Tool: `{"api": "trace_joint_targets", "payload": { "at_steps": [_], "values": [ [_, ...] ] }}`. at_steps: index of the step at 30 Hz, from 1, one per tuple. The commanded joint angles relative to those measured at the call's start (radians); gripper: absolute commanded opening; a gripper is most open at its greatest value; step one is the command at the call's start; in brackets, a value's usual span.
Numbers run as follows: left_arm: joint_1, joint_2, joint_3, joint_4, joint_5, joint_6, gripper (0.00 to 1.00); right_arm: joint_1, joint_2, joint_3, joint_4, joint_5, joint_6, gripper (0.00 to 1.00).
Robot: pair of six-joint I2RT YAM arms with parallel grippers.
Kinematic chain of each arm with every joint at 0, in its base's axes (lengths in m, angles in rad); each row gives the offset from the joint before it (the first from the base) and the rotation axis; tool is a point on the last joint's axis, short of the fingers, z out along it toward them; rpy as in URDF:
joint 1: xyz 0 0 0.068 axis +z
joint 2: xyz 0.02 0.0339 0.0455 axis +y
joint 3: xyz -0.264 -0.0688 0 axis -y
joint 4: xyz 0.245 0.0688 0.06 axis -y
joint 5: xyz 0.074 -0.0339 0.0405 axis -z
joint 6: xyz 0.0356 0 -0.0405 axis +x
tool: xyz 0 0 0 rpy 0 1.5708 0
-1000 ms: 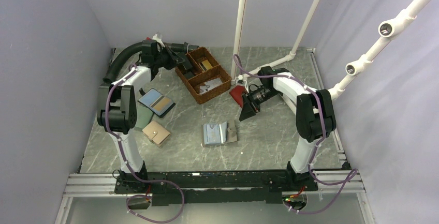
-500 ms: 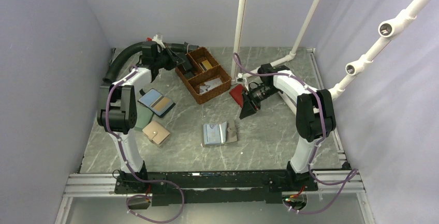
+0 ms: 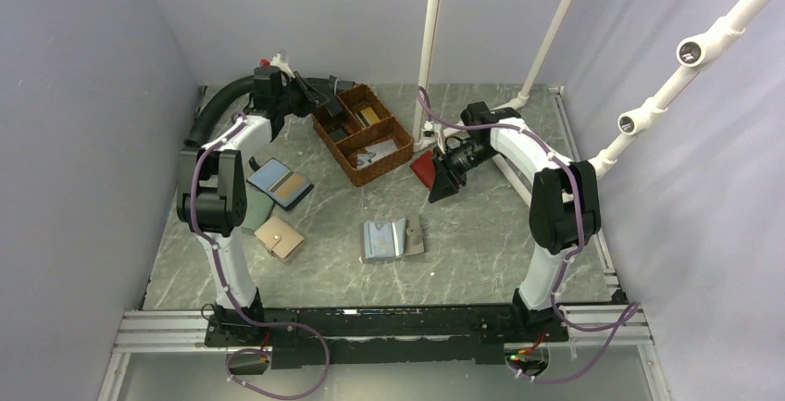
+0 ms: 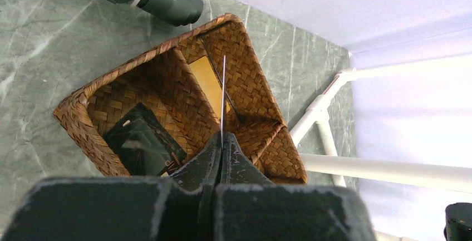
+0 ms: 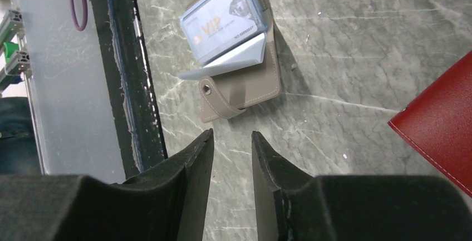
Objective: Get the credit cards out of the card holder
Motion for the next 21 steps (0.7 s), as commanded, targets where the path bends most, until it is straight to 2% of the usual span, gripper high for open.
{"api": "trace_joint_targets", "payload": {
  "at_steps": [1,11,21],
  "values": [
    [-0.009,0.016,0.026,0.022,-0.012,0.005,0.00,-0.002,-0.050,0.054,0.003,0.020,-0.034,0.35],
    [-0.014,0.073,0.057,0.030,-0.030,-0.031,0.00,-0.001,-0.026,0.118,0.034,0.013,0.016,0.35],
    [-0.044,0.120,0.107,-0.028,-0.065,-0.011,0.00,-0.002,-0.022,0.144,0.028,0.019,0.025,0.36]
  ]
}}
